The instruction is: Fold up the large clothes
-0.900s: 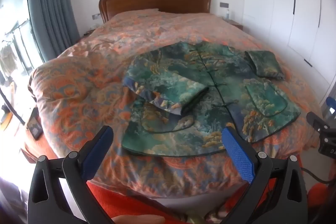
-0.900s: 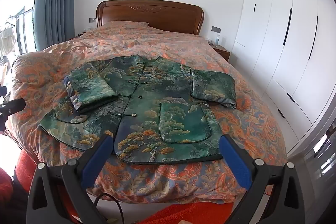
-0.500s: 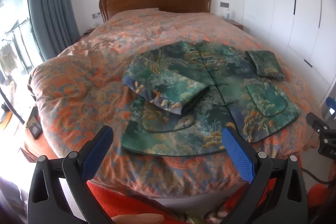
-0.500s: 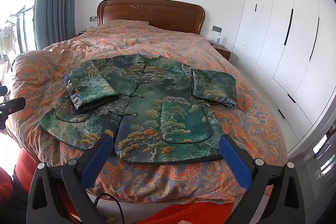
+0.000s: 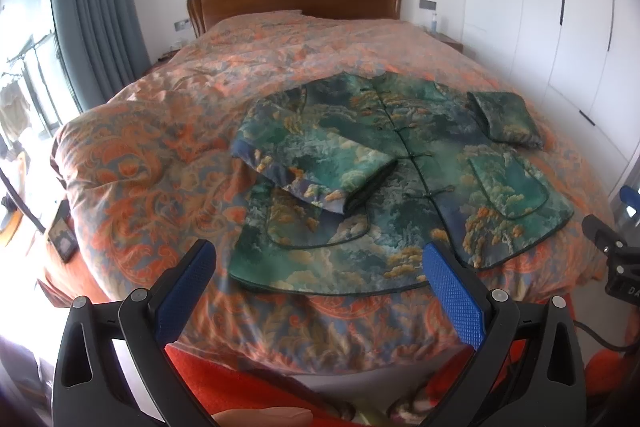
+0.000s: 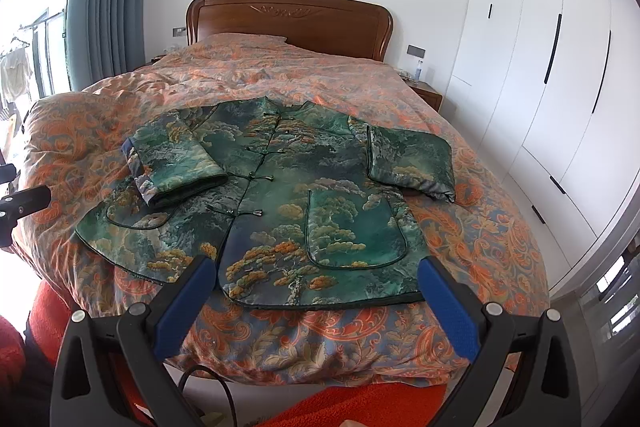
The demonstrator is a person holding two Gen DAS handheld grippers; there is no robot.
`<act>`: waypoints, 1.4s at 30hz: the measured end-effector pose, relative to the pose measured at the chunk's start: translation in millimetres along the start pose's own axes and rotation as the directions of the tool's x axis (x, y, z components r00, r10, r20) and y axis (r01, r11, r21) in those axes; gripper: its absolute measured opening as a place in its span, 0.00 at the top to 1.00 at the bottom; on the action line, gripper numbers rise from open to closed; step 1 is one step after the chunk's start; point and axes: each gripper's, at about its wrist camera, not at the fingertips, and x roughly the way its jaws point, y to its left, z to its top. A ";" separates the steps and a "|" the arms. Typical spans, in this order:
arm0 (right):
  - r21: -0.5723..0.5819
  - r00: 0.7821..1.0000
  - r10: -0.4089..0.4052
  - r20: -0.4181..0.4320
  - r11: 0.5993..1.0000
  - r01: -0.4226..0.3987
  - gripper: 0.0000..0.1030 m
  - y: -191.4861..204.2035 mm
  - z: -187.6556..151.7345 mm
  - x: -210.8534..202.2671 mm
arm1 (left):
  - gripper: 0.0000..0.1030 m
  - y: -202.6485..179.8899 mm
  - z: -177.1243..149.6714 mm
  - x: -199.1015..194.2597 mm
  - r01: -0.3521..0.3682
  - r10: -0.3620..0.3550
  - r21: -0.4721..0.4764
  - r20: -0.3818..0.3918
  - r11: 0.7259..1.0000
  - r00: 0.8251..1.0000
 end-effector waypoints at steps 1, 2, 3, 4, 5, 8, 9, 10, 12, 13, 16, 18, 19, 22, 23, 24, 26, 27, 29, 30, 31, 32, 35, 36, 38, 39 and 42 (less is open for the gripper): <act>0.000 1.000 0.000 -0.001 1.000 0.000 0.00 0.1 -0.2 0.3 | 0.00 -0.5 -0.5 0.1 0.000 0.000 0.000 0.000 1.000 1.000; 0.000 1.000 -0.001 -0.001 1.000 0.001 0.00 0.1 -0.5 0.6 | 0.00 0.1 0.0 0.3 0.001 -0.001 0.000 -0.001 1.000 1.000; 0.000 1.000 -0.001 -0.001 1.000 0.001 0.00 0.2 -0.7 0.8 | 0.00 0.5 0.4 0.4 0.002 -0.002 -0.001 -0.002 1.000 1.000; 0.000 1.000 -0.001 -0.002 1.000 0.001 0.00 0.1 -1.4 1.3 | 0.00 0.3 0.0 0.7 0.002 -0.002 0.000 -0.003 1.000 1.000; -0.001 1.000 -0.001 -0.003 1.000 0.001 0.00 0.2 -2.1 1.9 | 0.00 0.7 0.3 0.4 0.001 -0.001 -0.002 -0.003 1.000 1.000; -0.003 1.000 0.001 -0.004 1.000 -0.001 0.00 1.4 -0.8 1.0 | 0.00 0.1 -0.8 1.7 0.001 -0.001 -0.002 -0.004 1.000 1.000; -0.004 1.000 0.000 -0.004 1.000 0.000 0.00 1.6 -1.3 1.0 | 0.00 0.1 -0.7 1.8 0.002 -0.002 -0.002 -0.004 1.000 1.000; -0.005 1.000 0.000 -0.004 1.000 0.000 0.00 1.6 -1.8 1.0 | 0.00 0.0 -0.9 2.0 0.001 -0.001 -0.002 -0.004 1.000 1.000; -0.004 1.000 0.000 -0.005 1.000 0.000 0.00 1.6 -3.1 0.9 | 0.00 0.2 -0.6 2.0 0.002 -0.002 -0.002 -0.006 1.000 1.000; -0.004 1.000 0.000 -0.006 1.000 -0.001 0.00 1.6 -3.8 1.1 | 0.00 0.1 -0.6 2.0 0.002 -0.002 -0.002 -0.006 1.000 1.000; -0.004 1.000 0.001 -0.011 1.000 -0.001 0.00 2.1 -0.3 3.6 | 0.00 -0.1 -0.9 2.5 0.001 -0.001 -0.001 -0.007 1.000 1.000; -0.006 1.000 0.002 -0.014 1.000 -0.002 0.00 2.7 0.2 4.7 | 0.00 0.1 -0.4 2.3 0.001 -0.001 -0.002 -0.006 1.000 1.000; -0.007 1.000 0.002 -0.016 1.000 -0.002 0.00 3.2 0.6 5.5 | 0.00 -0.2 -0.8 2.6 0.001 -0.001 -0.002 -0.005 1.000 1.000; -0.008 1.000 0.002 -0.016 1.000 -0.002 0.00 3.7 0.0 5.4 | 0.00 -0.1 0.0 2.8 0.002 -0.002 -0.002 -0.009 1.000 1.000; -0.009 1.000 0.001 -0.016 1.000 -0.002 0.00 3.9 -0.3 5.6 | 0.00 0.0 0.2 2.5 0.002 -0.002 -0.002 -0.009 1.000 1.000; -0.007 1.000 0.002 -0.016 1.000 -0.002 0.00 3.3 0.0 5.6 | 0.00 -0.1 0.0 2.9 0.002 -0.002 -0.002 -0.009 1.000 1.000; -0.006 1.000 0.003 -0.017 1.000 -0.003 0.00 3.2 -0.1 5.5 | 0.00 0.0 0.2 2.6 0.001 -0.001 -0.003 -0.009 1.000 1.000; -0.007 1.000 0.002 -0.017 1.000 -0.002 0.00 3.4 -0.3 5.5 | 0.00 -0.2 0.0 3.1 0.002 -0.002 -0.004 -0.009 1.000 1.000; -0.008 1.000 0.002 -0.017 1.000 -0.002 0.00 3.5 -0.6 5.2 | 0.00 0.0 0.4 2.6 0.001 -0.001 -0.003 -0.010 1.000 1.000; -0.009 1.000 0.002 -0.018 1.000 -0.002 0.00 4.2 -1.0 6.0 | 0.00 -0.2 0.2 3.0 0.001 -0.001 -0.003 -0.010 1.000 1.000; -0.010 1.000 0.002 -0.018 1.000 -0.002 0.00 4.8 -1.3 6.5 | 0.00 0.1 0.4 2.7 0.002 -0.002 -0.003 -0.010 1.000 1.000; -0.011 1.000 0.002 -0.019 1.000 -0.002 0.00 5.7 -1.3 7.1 | 0.00 -0.1 0.3 3.2 0.002 -0.002 -0.003 -0.010 1.000 1.000; -0.011 1.000 0.002 -0.019 1.000 -0.002 0.00 5.2 -0.6 7.0 | 0.00 0.4 0.6 2.8 0.002 -0.002 -0.003 -0.011 1.000 1.000; -0.011 1.000 0.002 -0.019 1.000 -0.003 0.00 5.3 -0.7 7.1 | 0.00 0.4 0.7 2.9 0.003 -0.003 -0.003 -0.011 1.000 1.000; -0.011 1.000 0.002 -0.020 1.000 -0.003 0.00 5.5 -1.2 7.5 | 0.00 0.5 0.7 2.9 0.002 -0.002 -0.003 -0.011 1.000 1.000; -0.010 1.000 0.002 -0.020 1.000 -0.002 0.00 5.3 -0.8 7.4 | 0.00 0.5 0.6 3.5 0.002 -0.002 -0.003 -0.011 1.000 1.000; -0.012 1.000 0.002 -0.020 1.000 -0.002 0.00 5.4 -0.6 7.2 | 0.00 0.6 0.8 2.9 0.003 -0.003 -0.003 -0.012 1.000 1.000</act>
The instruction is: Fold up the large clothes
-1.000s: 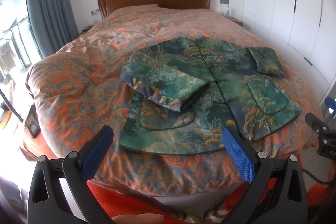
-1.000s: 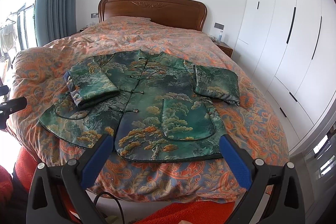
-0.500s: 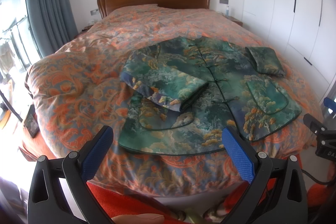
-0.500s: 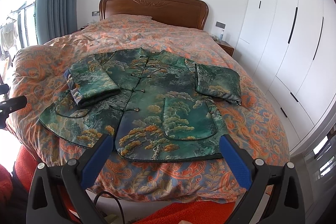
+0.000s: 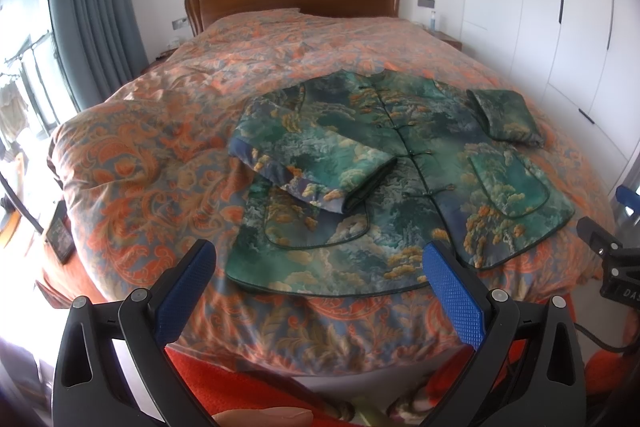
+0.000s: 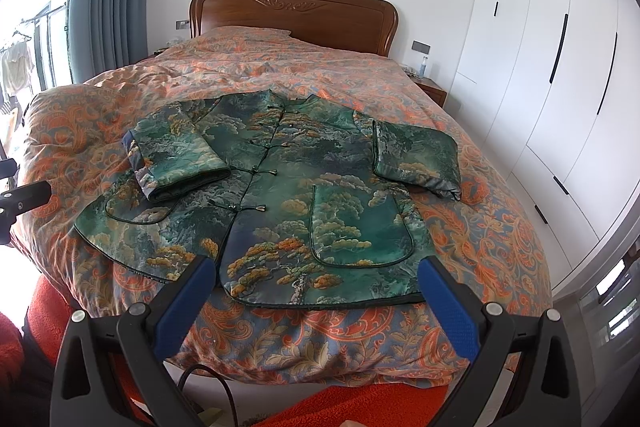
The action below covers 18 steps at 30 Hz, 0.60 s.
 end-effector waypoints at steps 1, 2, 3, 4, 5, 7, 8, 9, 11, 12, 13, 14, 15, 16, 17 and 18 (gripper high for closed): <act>0.000 1.000 0.000 0.000 1.000 0.000 0.00 0.4 -0.4 0.2 | 0.00 0.0 -0.1 0.7 0.000 0.000 0.000 0.000 1.000 1.000; 0.000 1.000 0.001 0.000 1.000 -0.001 0.00 0.6 -0.7 0.2 | 0.00 0.0 0.0 0.0 0.000 0.000 0.000 0.000 1.000 1.000; 0.000 1.000 0.001 -0.001 1.000 -0.001 0.00 0.0 -0.2 0.2 | 0.00 0.0 0.0 0.6 0.000 0.000 0.000 0.000 1.000 1.000; 0.000 1.000 0.000 -0.001 1.000 0.000 0.00 -0.2 0.0 0.0 | 0.00 0.0 0.0 0.0 0.000 0.000 0.000 0.000 1.000 1.000; 0.000 1.000 0.000 -0.001 1.000 0.000 0.00 0.4 -0.5 0.2 | 0.00 0.0 0.1 0.1 0.000 0.000 0.000 0.000 1.000 1.000; 0.000 1.000 -0.001 0.000 1.000 0.001 0.00 0.6 -0.6 0.3 | 0.00 0.1 0.0 1.0 0.000 0.000 0.000 0.000 1.000 1.000; 0.000 1.000 0.000 0.000 1.000 0.000 0.00 0.0 -0.1 0.1 | 0.00 0.1 0.1 0.5 0.000 0.000 0.000 -0.001 1.000 1.000; 0.000 1.000 0.000 -0.001 1.000 0.000 0.00 0.1 -0.1 0.2 | 0.00 0.1 0.1 0.8 0.000 0.000 -0.001 -0.001 1.000 1.000; 0.000 1.000 0.000 -0.001 1.000 0.000 0.00 0.1 -0.2 0.2 | 0.00 0.0 0.2 0.1 0.000 0.000 -0.001 -0.001 1.000 1.000; -0.001 1.000 0.000 -0.001 1.000 0.000 0.00 0.3 -0.3 0.3 | 0.00 0.0 0.2 0.1 0.000 0.000 -0.001 -0.001 1.000 1.000; -0.001 1.000 0.000 -0.001 1.000 0.000 0.00 0.3 -0.3 0.3 | 0.00 -0.1 0.1 1.0 0.000 0.000 0.000 -0.001 1.000 1.000; -0.001 1.000 0.000 -0.001 1.000 0.000 0.00 0.4 -0.6 0.4 | 0.00 0.0 0.2 0.5 0.000 0.000 0.000 -0.001 1.000 1.000; 0.000 1.000 0.001 -0.002 1.000 -0.001 0.00 -0.1 0.0 0.4 | 0.00 0.0 0.2 0.1 0.000 0.000 0.000 -0.001 1.000 1.000; 0.000 1.000 0.001 -0.003 1.000 -0.001 0.00 0.1 -0.3 0.5 | 0.00 0.0 0.2 0.4 0.000 0.000 0.000 -0.001 1.000 1.000; -0.001 1.000 0.000 -0.003 1.000 0.000 0.00 0.3 -0.5 0.2 | 0.00 0.1 0.2 0.5 0.000 0.000 -0.001 -0.001 1.000 1.000; -0.002 1.000 0.001 -0.003 1.000 -0.001 0.00 1.3 -0.7 0.6 | 0.00 -0.1 0.1 0.1 -0.001 0.001 -0.001 -0.001 1.000 1.000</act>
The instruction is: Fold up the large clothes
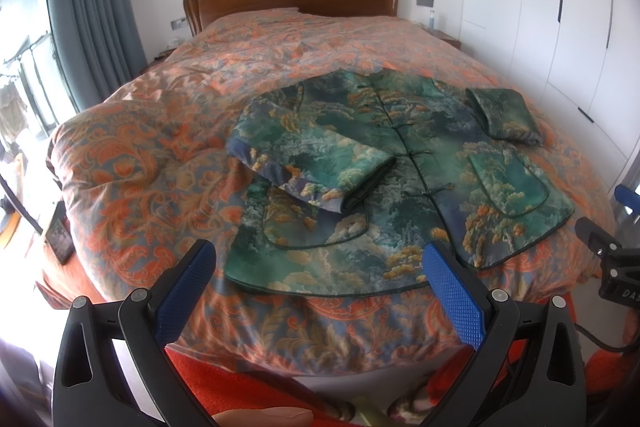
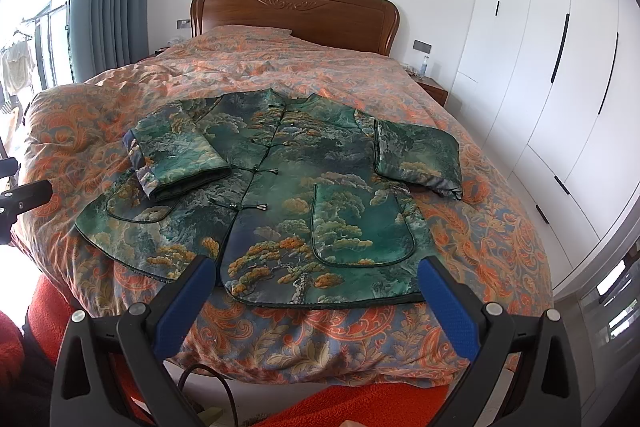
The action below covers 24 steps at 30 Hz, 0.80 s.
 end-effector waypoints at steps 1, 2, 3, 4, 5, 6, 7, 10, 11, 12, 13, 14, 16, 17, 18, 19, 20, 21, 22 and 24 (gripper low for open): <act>-0.001 1.000 0.000 0.000 1.000 0.000 0.00 1.2 -0.4 0.2 | 0.00 -0.1 -0.1 0.6 0.000 0.000 0.000 0.000 1.000 1.000; -0.003 1.000 0.000 0.000 1.000 0.000 0.00 2.1 -0.6 0.5 | 0.00 -0.1 -0.1 0.7 0.000 0.000 0.000 0.001 1.000 1.000; -0.003 1.000 0.000 0.000 1.000 0.000 0.00 2.3 -0.7 0.5 | 0.00 0.0 0.0 0.1 0.000 0.000 0.000 0.000 1.000 1.000; -0.002 1.000 0.000 -0.001 1.000 0.000 0.00 2.5 -0.9 0.5 | 0.00 0.0 0.1 0.1 0.000 0.000 0.000 0.000 1.000 1.000; -0.001 1.000 0.000 -0.001 1.000 0.000 0.00 2.7 -1.1 0.6 | 0.00 0.0 0.1 0.8 0.000 0.000 0.001 0.000 1.000 1.000; -0.002 1.000 0.000 -0.001 1.000 0.000 0.00 2.1 -0.5 0.6 | 0.00 0.1 0.1 0.2 0.000 0.000 0.000 0.000 1.000 1.000; -0.002 1.000 0.000 -0.001 1.000 0.000 0.00 2.7 -0.9 0.4 | 0.00 0.1 0.2 0.5 0.000 0.000 0.000 -0.001 1.000 1.000; -0.003 1.000 0.000 -0.001 1.000 0.000 0.00 2.7 -1.0 0.6 | 0.00 0.0 0.1 1.1 0.000 0.000 0.001 0.000 1.000 1.000; -0.003 1.000 0.001 -0.001 1.000 -0.001 0.00 3.0 -1.3 0.6 | 0.00 0.1 0.2 0.5 0.000 0.000 0.001 -0.001 1.000 1.000; -0.002 1.000 0.000 -0.002 1.000 0.000 0.00 2.1 -0.7 0.8 | 0.00 0.2 0.2 0.2 0.000 0.000 0.001 0.000 1.000 1.000; -0.002 1.000 0.001 -0.003 1.000 -0.001 0.00 3.0 -1.3 0.9 | 0.00 0.2 0.2 0.5 0.000 0.000 0.001 0.000 1.000 1.000; -0.001 1.000 0.001 -0.003 1.000 -0.001 0.00 2.9 -1.0 0.5 | 0.00 0.2 0.2 0.9 -0.001 0.001 0.001 -0.001 1.000 1.000; -0.002 1.000 0.001 -0.004 1.000 -0.001 0.00 3.6 -1.4 0.4 | 0.00 0.3 0.2 0.6 0.000 0.000 0.000 -0.001 1.000 1.000; -0.002 1.000 0.001 -0.004 1.000 -0.001 0.00 3.7 -1.3 0.4 | 0.00 0.3 0.2 1.0 0.000 0.000 0.000 -0.001 1.000 1.000; -0.003 1.000 0.002 -0.004 1.000 -0.002 0.00 4.5 -1.8 0.2 | 0.00 0.2 0.2 0.2 0.000 0.000 0.000 -0.001 1.000 1.000; -0.003 1.000 0.002 -0.004 1.000 -0.002 0.00 5.2 -2.2 0.0 | 0.00 0.1 0.3 1.1 0.000 0.000 0.000 -0.002 1.000 1.000; -0.004 1.000 0.002 -0.005 1.000 -0.002 0.00 5.6 -2.4 0.2 | 0.00 0.2 0.2 0.2 0.000 0.000 0.001 -0.001 1.000 1.000; -0.002 1.000 0.002 -0.005 1.000 -0.002 0.00 4.3 -1.8 0.5 | 0.00 0.1 0.2 0.9 0.000 0.000 0.002 -0.001 1.000 1.000; -0.002 1.000 0.002 -0.005 1.000 -0.002 0.00 5.2 -2.5 0.1 | 0.00 0.2 0.2 0.5 0.000 0.000 0.001 -0.001 1.000 1.000; -0.002 1.000 0.002 -0.006 1.000 -0.002 0.00 4.4 -1.8 0.8 | 0.00 0.3 0.2 0.3 0.000 0.000 0.001 -0.001 1.000 1.000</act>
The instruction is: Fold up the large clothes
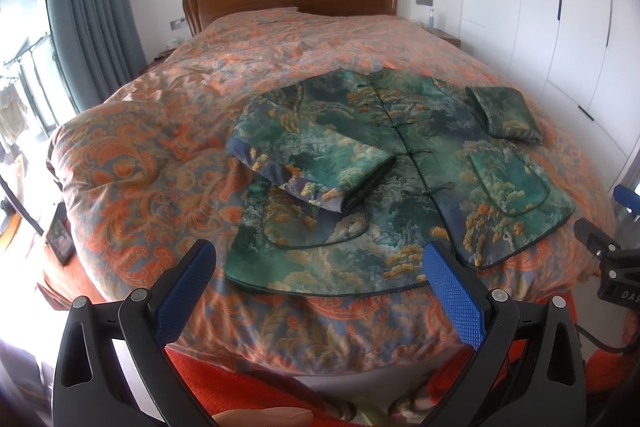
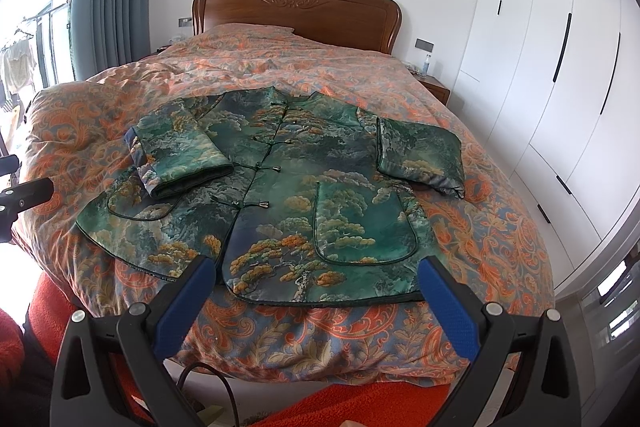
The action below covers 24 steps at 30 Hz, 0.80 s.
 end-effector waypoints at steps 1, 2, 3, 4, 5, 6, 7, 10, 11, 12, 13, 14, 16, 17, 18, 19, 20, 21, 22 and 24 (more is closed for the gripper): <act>0.001 1.000 0.000 0.000 1.000 0.000 0.00 0.4 -0.3 -0.3 | 0.00 0.1 0.0 0.3 0.000 0.000 0.000 0.000 1.000 1.000; 0.000 1.000 0.000 0.001 1.000 0.000 0.00 -0.2 0.2 0.0 | 0.00 0.1 0.0 0.7 0.000 0.000 -0.001 0.000 1.000 1.000; -0.001 1.000 0.000 0.001 1.000 0.000 0.00 -0.1 0.1 0.0 | 0.00 -0.1 0.0 0.0 0.000 0.000 0.000 -0.001 1.000 1.000; -0.001 1.000 0.000 0.001 1.000 0.000 0.00 0.5 -0.2 -0.2 | 0.00 -0.1 0.0 0.3 0.000 0.000 0.000 -0.001 1.000 1.000; -0.001 1.000 0.000 0.000 1.000 0.000 0.00 0.8 -0.5 -0.3 | 0.00 -0.1 0.0 0.1 0.000 0.000 0.000 0.000 1.000 1.000; -0.001 1.000 0.000 0.001 1.000 0.000 0.00 0.0 -0.2 0.0 | 0.00 -0.2 0.0 0.7 0.000 0.000 0.001 0.000 1.000 1.000; 0.000 1.000 0.001 0.001 1.000 -0.001 0.00 1.0 -1.1 -0.6 | 0.00 -0.1 0.0 0.4 0.000 0.000 0.001 0.000 1.000 1.000; 0.002 1.000 0.003 -0.002 1.000 -0.003 0.00 0.8 -0.6 0.0 | 0.00 0.0 0.0 0.5 0.000 0.000 0.000 -0.001 1.000 1.000; 0.002 1.000 0.004 -0.003 1.000 -0.004 0.00 1.7 -1.4 -0.3 | 0.00 -0.1 0.0 0.1 0.000 0.000 0.000 -0.001 1.000 1.000; 0.002 1.000 0.005 -0.004 1.000 -0.005 0.00 2.2 -1.8 -0.2 | 0.00 0.0 0.0 0.1 0.000 0.000 0.000 -0.001 1.000 1.000; 0.001 1.000 0.004 -0.004 1.000 -0.004 0.00 2.6 -2.0 -0.7 | 0.00 -0.1 0.0 0.1 -0.001 0.001 0.000 -0.001 1.000 1.000; 0.001 1.000 0.005 -0.005 1.000 -0.005 0.00 3.5 -2.5 -0.1 | 0.00 -0.1 0.0 0.4 -0.001 0.001 0.000 -0.001 1.000 1.000; 0.001 1.000 0.005 -0.004 1.000 -0.005 0.00 1.7 -1.3 0.7 | 0.00 -0.1 0.0 0.1 -0.001 0.001 0.001 -0.001 1.000 1.000; 0.001 1.000 0.006 -0.005 1.000 -0.006 0.00 3.3 -2.4 0.1 | 0.00 0.0 0.0 0.8 -0.002 0.002 0.002 -0.001 1.000 1.000; 0.001 1.000 0.007 -0.007 1.000 -0.007 0.00 1.1 -1.4 1.5 | 0.00 0.1 0.1 0.2 -0.002 0.002 0.001 0.000 1.000 1.000; 0.000 1.000 0.008 -0.009 1.000 -0.008 0.00 1.9 -1.8 1.8 | 0.00 -0.2 -2.6 2.6 -0.003 0.003 0.002 0.000 1.000 1.000; 0.000 1.000 0.008 -0.009 1.000 -0.008 0.00 3.1 -2.6 1.4 | 0.00 0.5 -4.8 3.9 -0.005 0.005 0.003 0.001 1.000 1.000; 0.000 1.000 0.009 -0.010 1.000 -0.009 0.00 3.1 -2.4 2.1 | 0.00 1.1 -5.4 5.0 -0.007 0.007 0.002 0.001 1.000 1.000; 0.000 1.000 0.008 -0.009 1.000 -0.008 0.00 2.2 -1.8 2.4 | 0.00 1.7 -6.4 5.8 -0.007 0.007 0.002 0.002 1.000 1.000; -0.001 1.000 0.008 -0.009 1.000 -0.008 0.00 2.5 -2.0 2.6 | 0.00 1.6 -6.5 5.7 -0.005 0.005 0.003 0.000 1.000 1.000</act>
